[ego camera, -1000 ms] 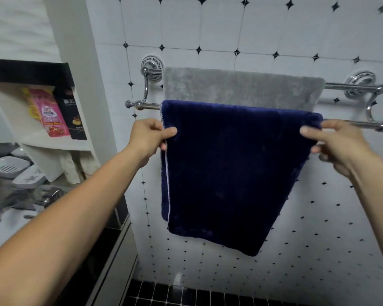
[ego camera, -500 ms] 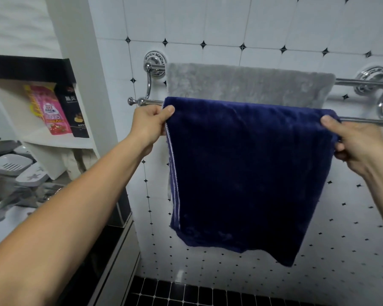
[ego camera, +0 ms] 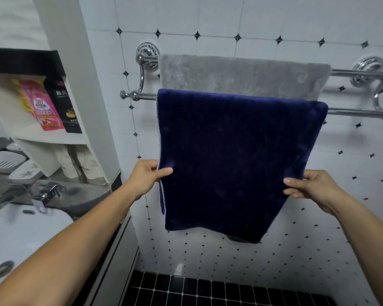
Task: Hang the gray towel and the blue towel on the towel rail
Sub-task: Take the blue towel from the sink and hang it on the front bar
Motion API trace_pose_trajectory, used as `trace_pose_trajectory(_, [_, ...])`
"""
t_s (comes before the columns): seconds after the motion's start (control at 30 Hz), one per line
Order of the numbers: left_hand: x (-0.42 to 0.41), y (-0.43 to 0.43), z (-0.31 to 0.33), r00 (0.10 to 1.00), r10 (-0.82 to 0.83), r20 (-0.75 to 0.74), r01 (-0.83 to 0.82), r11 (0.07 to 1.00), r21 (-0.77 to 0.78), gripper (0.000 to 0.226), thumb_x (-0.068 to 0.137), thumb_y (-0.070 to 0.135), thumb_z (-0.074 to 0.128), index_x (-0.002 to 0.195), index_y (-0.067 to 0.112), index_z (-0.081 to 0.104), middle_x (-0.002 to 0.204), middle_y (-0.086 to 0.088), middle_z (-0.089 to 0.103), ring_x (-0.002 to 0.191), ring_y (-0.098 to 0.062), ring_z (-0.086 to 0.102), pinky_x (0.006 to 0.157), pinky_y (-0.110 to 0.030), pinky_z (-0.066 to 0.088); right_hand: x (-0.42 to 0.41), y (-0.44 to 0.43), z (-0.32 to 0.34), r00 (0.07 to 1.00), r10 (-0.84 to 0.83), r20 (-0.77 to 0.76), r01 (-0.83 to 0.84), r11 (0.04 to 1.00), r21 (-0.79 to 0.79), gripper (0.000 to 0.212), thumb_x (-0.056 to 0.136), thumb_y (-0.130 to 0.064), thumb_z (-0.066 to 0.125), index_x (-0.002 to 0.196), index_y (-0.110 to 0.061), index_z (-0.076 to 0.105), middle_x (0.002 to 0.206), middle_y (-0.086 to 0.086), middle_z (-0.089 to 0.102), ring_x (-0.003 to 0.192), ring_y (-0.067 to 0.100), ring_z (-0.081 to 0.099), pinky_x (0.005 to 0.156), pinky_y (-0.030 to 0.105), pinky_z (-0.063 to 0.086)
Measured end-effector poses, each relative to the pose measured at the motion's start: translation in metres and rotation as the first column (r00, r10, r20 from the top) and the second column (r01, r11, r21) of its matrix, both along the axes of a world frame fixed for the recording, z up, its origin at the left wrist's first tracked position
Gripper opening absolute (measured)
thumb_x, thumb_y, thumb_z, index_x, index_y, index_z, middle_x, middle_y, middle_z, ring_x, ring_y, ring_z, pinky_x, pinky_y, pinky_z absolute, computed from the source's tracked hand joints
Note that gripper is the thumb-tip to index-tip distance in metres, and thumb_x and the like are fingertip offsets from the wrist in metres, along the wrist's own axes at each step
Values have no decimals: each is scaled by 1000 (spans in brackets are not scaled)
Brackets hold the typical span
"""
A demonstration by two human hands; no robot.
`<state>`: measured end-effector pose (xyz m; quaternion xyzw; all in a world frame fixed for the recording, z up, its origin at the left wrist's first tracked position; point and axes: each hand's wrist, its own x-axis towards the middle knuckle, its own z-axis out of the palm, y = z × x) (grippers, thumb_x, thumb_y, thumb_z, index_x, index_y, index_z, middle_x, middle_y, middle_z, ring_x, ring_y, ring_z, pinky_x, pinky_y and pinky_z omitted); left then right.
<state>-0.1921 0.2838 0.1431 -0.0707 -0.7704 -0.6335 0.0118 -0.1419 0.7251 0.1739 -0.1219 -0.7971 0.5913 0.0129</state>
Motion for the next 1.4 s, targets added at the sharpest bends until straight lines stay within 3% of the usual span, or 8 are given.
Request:
trace_pose_trajectory(0.17, [-7,12,5,997,68,-25,-62,983,175,39,91,30,66,85,-8,60,85,-17,66,78,-28,63,78,-52,55,-10,1,9,992,-40,-122,32,997,-72,19,76,-14,80,93,-10,74,83,7,78,61,20,73,51,22,56])
trace_pose_trajectory(0.3, [6,17,-26,1000,6,-5,-5,982,188,13,82,18,75,88,8,71,85,-2,77,79,-18,73,69,-26,57,-7,2,-7,998,26,-64,-27,999,-19,21,76,-18,81,94,-12,74,77,5,77,50,15,65,42,21,48])
trace_pose_trajectory(0.5, [22,25,-78,985,-71,155,63,996,59,32,70,-2,81,94,17,73,87,13,77,81,-6,73,65,-14,55,1,-8,-51,966,135,219,-168,976,140,17,79,3,75,94,-1,68,62,5,73,52,18,68,42,24,47])
trace_pose_trajectory(0.8, [12,4,-76,995,15,98,-26,993,119,23,80,2,75,98,16,70,93,2,78,85,-17,74,67,-22,59,3,-8,-80,1000,7,23,-7,1000,0,26,78,-10,79,102,-1,72,66,-7,71,52,10,59,50,18,47])
trace_pose_trajectory(0.93, [-2,2,-74,979,178,100,-192,969,155,52,66,18,89,97,27,48,108,2,60,84,-15,67,67,-26,56,4,-19,-90,998,59,-5,-59,994,-90,66,66,-26,89,124,-25,58,114,-12,69,98,4,68,72,15,53])
trace_pose_trajectory(1.07, [-30,2,-15,994,108,16,-109,976,190,114,46,44,93,142,39,31,129,12,49,108,-14,60,86,-36,53,-17,-20,-41,973,-45,-226,-7,974,-226,74,55,-37,94,121,-33,60,114,-9,72,98,9,70,71,19,57])
trace_pose_trajectory(1.23, [-47,18,47,974,106,-199,-63,976,208,48,59,27,91,102,28,71,103,2,76,88,-13,73,68,-23,58,-32,-22,4,930,-35,-366,-58,969,-240,54,55,-38,92,106,-29,74,106,-3,76,93,16,73,71,25,59])
trace_pose_trajectory(1.4, [-41,15,51,953,174,-246,-150,982,111,15,74,16,82,67,17,69,65,4,69,58,-7,62,57,-17,49,-27,-11,-1,944,-79,-321,2,972,-234,41,59,-38,85,96,-23,77,99,0,78,88,16,74,65,19,57])
